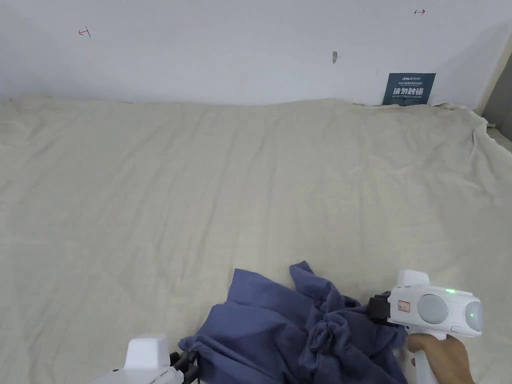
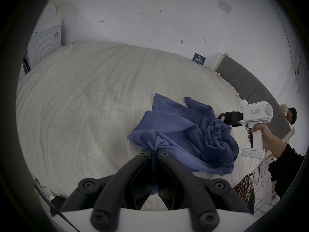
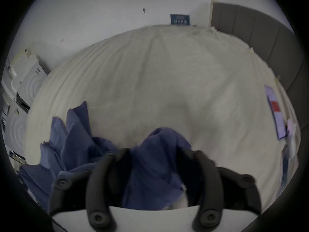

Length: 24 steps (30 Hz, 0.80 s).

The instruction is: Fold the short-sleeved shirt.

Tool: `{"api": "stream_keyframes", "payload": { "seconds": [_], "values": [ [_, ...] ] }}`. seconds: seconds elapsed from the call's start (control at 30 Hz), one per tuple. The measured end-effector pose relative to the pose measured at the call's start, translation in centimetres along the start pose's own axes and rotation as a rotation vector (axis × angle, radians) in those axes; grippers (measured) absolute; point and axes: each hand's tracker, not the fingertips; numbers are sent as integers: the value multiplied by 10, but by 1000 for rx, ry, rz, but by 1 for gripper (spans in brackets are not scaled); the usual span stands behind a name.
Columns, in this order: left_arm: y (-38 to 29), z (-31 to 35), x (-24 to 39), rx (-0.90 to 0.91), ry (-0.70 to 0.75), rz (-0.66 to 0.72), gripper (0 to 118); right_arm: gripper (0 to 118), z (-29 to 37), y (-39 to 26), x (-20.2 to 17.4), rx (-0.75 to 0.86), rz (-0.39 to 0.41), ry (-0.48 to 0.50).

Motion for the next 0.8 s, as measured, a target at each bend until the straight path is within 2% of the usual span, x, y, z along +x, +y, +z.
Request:
{"api": "stream_keyframes", "payload": {
  "seconds": [0.03, 0.07, 0.1, 0.2, 0.47, 0.63, 0.8],
  "values": [
    [1, 0, 1, -2, 5, -1, 3, 31, 5, -4, -3, 37, 3, 20],
    [1, 0, 0, -4, 7, -1, 3, 17, 1, -4, 4, 54, 30, 10],
    [1, 0, 0, -3, 8, -1, 3, 16, 5, -5, 1, 70, 79, 4],
    [3, -1, -1, 0, -3, 17, 3, 15, 20, -7, -1, 119, 173, -27],
    [26, 16, -8, 56, -41, 78, 3, 15, 115, 5, 4, 295, 245, 4],
    [69, 30, -21, 150, -22, 79, 3, 15, 184, 27, 0, 417, 234, 26],
    [138, 42, -32, 248, 31, 40, 3, 15, 233, 61, -12, 519, 254, -21]
  ]
}}
